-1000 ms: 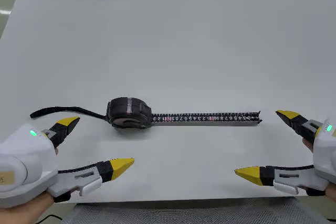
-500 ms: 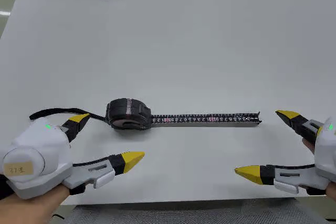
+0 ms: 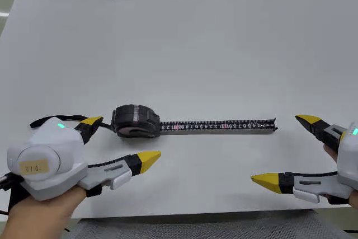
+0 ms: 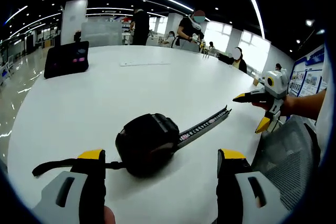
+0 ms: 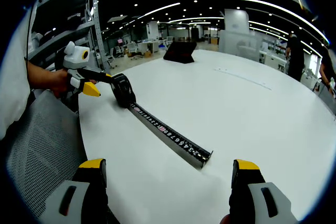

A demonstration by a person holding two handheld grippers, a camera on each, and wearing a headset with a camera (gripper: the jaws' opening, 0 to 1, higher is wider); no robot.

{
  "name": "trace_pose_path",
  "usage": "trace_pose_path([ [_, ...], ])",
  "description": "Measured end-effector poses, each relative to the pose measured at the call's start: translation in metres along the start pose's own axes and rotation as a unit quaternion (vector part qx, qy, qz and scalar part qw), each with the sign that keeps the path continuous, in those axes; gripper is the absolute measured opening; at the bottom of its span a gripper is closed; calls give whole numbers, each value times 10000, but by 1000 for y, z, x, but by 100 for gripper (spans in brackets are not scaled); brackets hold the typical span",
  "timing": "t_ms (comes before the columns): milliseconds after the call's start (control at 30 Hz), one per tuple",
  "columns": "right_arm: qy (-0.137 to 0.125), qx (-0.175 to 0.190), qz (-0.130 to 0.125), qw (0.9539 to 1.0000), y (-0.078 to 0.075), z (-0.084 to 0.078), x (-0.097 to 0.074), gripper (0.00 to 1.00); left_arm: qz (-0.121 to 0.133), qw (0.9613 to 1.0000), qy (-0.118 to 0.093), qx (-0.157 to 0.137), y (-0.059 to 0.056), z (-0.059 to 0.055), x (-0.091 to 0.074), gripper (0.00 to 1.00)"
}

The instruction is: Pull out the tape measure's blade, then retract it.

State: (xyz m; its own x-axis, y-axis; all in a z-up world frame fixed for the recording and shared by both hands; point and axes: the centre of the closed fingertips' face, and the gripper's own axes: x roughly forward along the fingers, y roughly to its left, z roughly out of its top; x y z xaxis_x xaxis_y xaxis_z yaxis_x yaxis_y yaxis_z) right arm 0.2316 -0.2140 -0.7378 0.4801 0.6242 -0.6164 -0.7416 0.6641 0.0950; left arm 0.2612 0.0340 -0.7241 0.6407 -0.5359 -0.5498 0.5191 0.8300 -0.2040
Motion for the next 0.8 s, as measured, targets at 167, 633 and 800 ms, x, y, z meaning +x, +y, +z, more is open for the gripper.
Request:
trace_pose_path([
  [167,14,14,-52,10000,-4,-2,-3,98,-23,10000,6,-81,-1,-1,4,85],
  [633,28,22,-192,9998,-19,-5,-10,98,-38,9995,-6,-321,-8,-1,9,83],
  [800,50,-4,-205,9998,-21,-6,-11,96,-62,9995,29,-323,-11,-2,10,82],
])
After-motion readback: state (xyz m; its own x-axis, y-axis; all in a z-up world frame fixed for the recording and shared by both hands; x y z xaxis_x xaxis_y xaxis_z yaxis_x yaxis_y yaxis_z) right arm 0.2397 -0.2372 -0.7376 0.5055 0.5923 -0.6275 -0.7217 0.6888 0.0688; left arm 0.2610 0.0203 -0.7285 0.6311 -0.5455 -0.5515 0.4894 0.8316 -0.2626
